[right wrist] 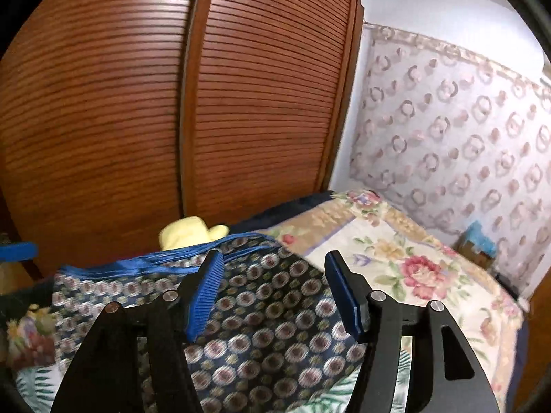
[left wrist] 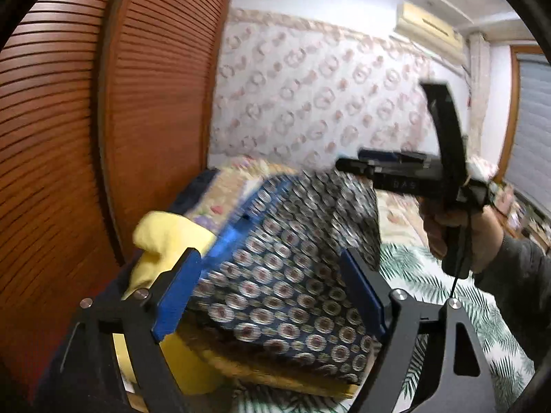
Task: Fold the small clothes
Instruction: 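Lift the folded top with both grippers and carry it toward the wardrobe, then lower the folded top onto the clothes stack and open both grippers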
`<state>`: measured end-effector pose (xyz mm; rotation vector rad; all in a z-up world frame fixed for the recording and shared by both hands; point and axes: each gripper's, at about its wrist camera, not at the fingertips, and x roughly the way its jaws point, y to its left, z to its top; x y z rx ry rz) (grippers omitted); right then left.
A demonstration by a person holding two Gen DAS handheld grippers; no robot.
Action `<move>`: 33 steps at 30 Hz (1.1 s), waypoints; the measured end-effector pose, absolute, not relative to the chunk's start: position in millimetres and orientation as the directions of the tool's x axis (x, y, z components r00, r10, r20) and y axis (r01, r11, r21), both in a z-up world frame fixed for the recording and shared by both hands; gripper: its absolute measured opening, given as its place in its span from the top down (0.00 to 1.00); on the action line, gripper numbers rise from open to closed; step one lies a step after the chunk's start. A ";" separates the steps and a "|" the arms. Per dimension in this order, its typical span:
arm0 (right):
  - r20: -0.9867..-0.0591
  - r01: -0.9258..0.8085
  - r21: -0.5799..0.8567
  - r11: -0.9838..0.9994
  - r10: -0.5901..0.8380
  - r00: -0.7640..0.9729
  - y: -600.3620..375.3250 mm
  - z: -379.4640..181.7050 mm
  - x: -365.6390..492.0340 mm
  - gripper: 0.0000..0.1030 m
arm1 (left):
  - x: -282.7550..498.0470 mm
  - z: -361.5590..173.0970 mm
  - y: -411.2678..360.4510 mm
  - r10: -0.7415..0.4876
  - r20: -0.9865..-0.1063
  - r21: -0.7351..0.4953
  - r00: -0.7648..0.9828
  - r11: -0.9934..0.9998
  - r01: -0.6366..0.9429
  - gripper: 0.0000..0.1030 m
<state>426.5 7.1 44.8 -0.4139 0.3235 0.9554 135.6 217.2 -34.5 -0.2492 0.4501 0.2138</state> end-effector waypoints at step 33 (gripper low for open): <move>-0.548 -0.788 -0.055 0.613 0.641 0.538 -34.9 -2.8 406.2 0.38 | 151.0 -67.7 165.7 0.108 -0.566 -0.132 0.817 0.967 -0.220 0.19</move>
